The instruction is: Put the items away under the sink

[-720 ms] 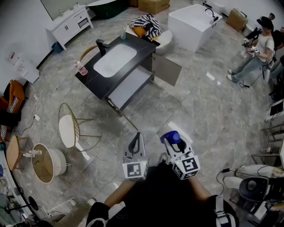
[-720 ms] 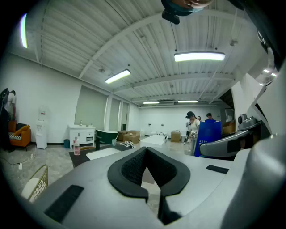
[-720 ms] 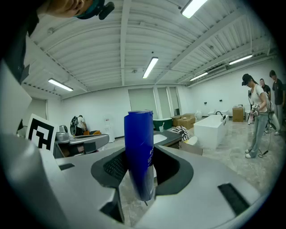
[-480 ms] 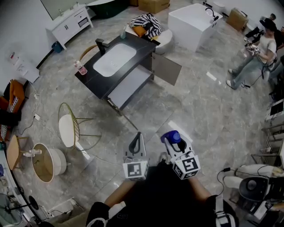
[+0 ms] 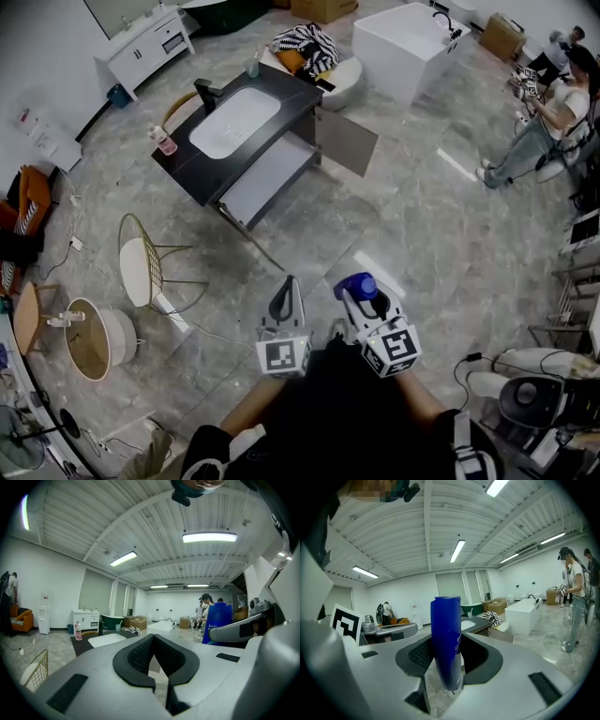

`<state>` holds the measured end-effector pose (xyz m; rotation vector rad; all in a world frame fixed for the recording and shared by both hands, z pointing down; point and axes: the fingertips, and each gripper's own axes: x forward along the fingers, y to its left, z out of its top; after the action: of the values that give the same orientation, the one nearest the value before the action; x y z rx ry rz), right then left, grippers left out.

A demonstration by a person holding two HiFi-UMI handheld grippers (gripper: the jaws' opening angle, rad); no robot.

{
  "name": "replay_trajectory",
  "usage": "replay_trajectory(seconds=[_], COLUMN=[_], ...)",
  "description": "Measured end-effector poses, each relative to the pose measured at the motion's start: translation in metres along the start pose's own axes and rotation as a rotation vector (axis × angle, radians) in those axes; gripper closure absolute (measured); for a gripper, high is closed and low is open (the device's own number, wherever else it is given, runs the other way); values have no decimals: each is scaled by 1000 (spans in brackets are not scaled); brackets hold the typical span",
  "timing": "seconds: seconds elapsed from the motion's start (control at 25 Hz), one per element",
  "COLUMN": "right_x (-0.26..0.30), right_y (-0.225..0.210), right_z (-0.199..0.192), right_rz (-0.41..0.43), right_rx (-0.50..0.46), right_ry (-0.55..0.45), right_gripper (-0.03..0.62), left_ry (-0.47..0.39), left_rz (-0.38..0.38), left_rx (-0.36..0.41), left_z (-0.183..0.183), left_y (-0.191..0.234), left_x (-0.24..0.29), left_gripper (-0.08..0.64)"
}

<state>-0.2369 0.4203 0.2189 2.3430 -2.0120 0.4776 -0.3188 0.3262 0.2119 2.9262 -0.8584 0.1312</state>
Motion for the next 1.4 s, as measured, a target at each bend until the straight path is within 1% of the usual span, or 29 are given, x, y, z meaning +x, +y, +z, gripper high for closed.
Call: replay_trajectory(seconds=[0.24, 0.4, 0.56, 0.72, 0.88, 1.04, 1.2, 1.32, 1.4], right_x=[-5, -6, -2, 12, 38, 77, 128, 174, 207], right_y=[-27, -46, -64, -84, -115, -142, -172, -194, -206], right_z=[-8, -12, -13, -14, -11, 1, 17, 33, 46], right_rz=[33, 65, 75, 83, 72, 75, 89, 100, 122], right_rx=[-12, -30, -24, -20, -24, -31, -44, -43, -61], right_ry=[9, 13, 20, 29, 31, 39, 43, 52, 48], right_gripper=[431, 431, 431, 431, 431, 431, 431, 431, 431], left_ry=[1, 13, 12, 51, 54, 67, 52, 79, 86], left_rz=[35, 53, 78, 73, 70, 64, 80, 84, 94], left_rx=[2, 26, -18, 16, 5, 26, -8, 4, 6], left_z=[-6, -15, -17, -32, -40, -41, -29, -27, -21], left_y=[-22, -39, -49, -48, -45, -33, -15, 4, 20], left_x=[10, 19, 34, 57, 99, 148, 208, 255, 286], left_gripper=[545, 545, 545, 545, 545, 545, 545, 545, 545])
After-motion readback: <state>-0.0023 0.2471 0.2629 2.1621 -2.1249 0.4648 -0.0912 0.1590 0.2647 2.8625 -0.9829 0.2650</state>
